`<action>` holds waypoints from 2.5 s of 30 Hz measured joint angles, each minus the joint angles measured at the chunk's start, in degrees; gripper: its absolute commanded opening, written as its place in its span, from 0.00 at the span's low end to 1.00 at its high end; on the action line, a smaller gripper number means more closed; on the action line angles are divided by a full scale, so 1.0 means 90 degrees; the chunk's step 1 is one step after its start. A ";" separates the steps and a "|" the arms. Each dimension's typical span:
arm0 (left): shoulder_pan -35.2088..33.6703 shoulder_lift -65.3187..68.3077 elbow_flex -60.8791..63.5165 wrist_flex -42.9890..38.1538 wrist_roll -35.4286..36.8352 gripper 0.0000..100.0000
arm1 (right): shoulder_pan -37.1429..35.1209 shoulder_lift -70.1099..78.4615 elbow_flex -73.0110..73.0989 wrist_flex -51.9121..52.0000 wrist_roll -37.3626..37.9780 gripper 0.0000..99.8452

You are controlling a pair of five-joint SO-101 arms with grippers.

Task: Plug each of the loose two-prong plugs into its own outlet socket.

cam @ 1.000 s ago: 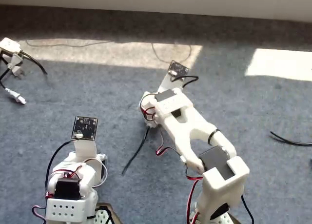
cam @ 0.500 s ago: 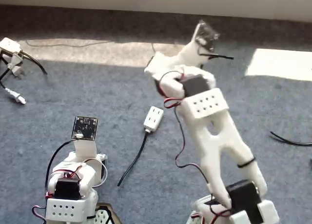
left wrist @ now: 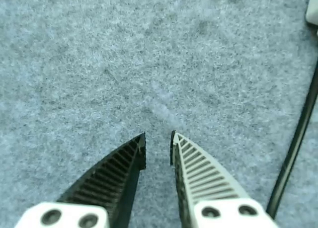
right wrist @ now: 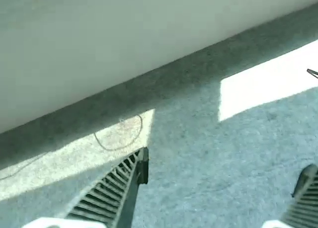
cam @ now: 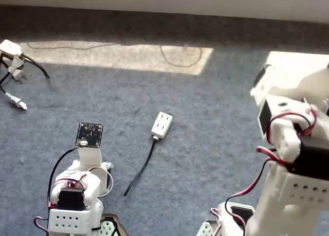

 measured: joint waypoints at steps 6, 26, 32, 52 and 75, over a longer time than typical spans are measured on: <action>0.0000 0.0000 0.0000 0.0000 0.0000 0.10 | -0.0137 -0.1485 0.1387 0.0703 0.0254 0.43; -0.0010 0.0000 -0.0078 -0.0430 -0.0342 0.10 | -0.0762 -0.6672 1.0374 -0.2071 0.0254 0.43; -0.1582 0.0000 -0.0957 -0.1788 -0.1954 0.12 | -0.0781 -0.6759 1.0481 -0.2217 0.0254 0.43; -0.3526 0.5578 -0.7795 -0.3995 -0.1358 0.21 | -0.1074 -0.7004 1.0491 -0.2208 0.0264 0.43; -0.4386 1.6830 -1.9595 0.2637 0.0498 0.19 | -0.1074 -0.7004 1.0501 -0.2208 0.0440 0.43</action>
